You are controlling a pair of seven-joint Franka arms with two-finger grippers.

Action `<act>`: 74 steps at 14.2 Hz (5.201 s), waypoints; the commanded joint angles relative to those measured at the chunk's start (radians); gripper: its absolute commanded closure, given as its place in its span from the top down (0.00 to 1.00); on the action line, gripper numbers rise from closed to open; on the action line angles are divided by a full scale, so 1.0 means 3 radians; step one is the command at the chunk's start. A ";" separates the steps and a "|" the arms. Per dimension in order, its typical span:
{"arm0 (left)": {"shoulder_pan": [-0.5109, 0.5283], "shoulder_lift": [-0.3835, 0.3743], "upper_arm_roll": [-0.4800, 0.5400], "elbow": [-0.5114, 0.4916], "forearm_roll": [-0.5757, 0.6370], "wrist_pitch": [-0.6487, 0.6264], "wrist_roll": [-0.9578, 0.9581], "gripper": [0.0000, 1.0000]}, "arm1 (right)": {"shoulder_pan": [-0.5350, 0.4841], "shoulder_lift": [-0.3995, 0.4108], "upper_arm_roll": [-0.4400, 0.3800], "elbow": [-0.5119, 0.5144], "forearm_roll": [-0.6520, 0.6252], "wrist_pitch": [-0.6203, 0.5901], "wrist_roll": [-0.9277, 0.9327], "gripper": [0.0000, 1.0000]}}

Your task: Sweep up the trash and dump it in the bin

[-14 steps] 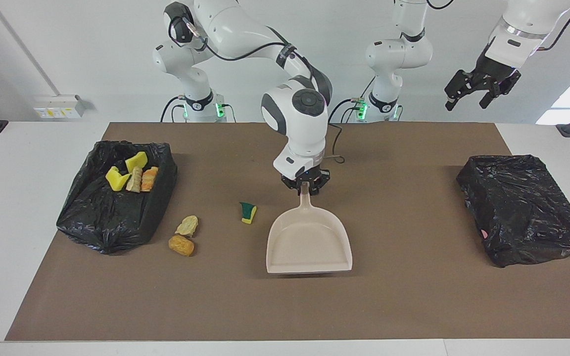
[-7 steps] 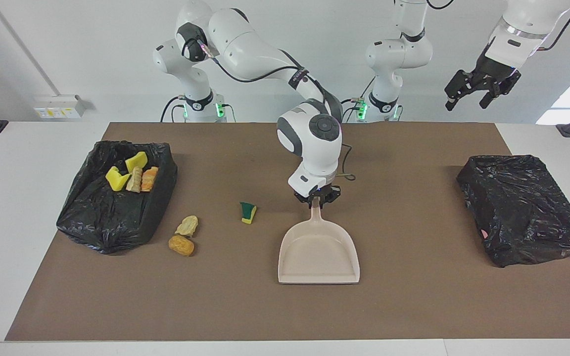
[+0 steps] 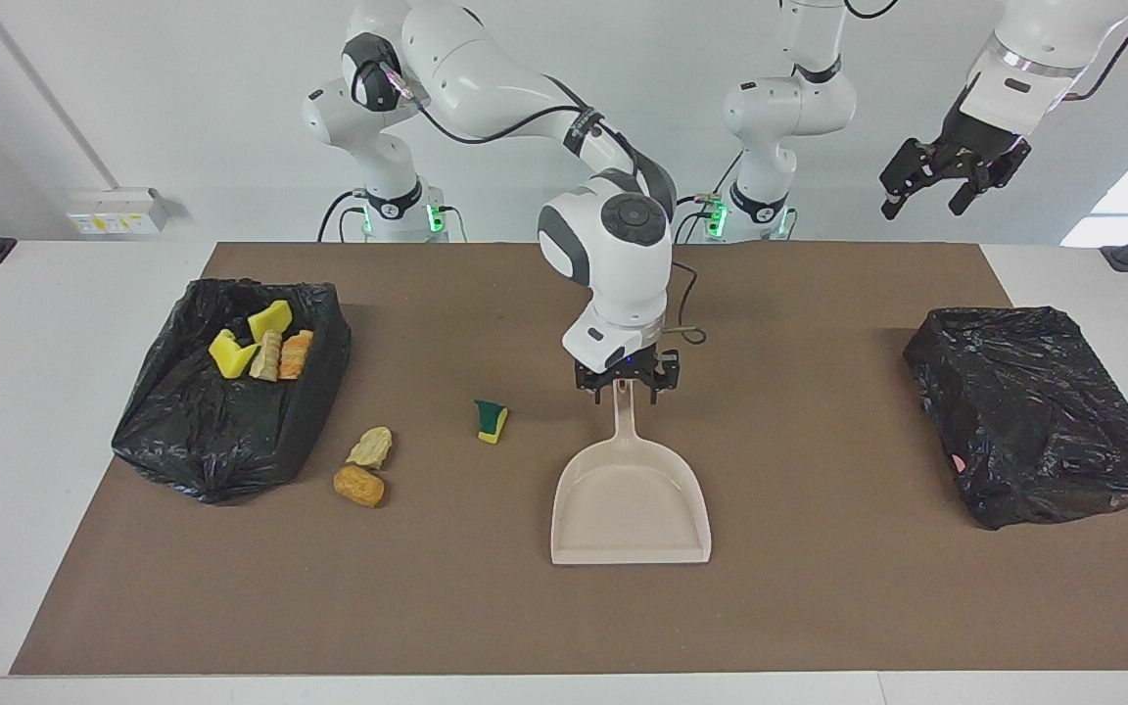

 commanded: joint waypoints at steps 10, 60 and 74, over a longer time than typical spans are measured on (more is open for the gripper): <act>0.0018 0.0028 -0.0015 0.0062 0.0060 -0.0025 -0.0031 1.00 | -0.0354 -0.0884 0.0008 -0.0406 0.0251 -0.1075 -0.0019 1.00; -0.1228 0.1402 -0.0046 0.0010 0.0014 0.1790 -0.0623 1.00 | 0.0903 -0.2096 -0.0002 -0.3184 0.0333 0.0699 0.0385 0.00; -0.1762 0.1976 -0.0056 -0.0117 -0.0012 0.2271 -0.0992 1.00 | -0.0445 -0.2695 -0.0018 -0.3179 -0.0458 -0.0488 -0.0724 0.00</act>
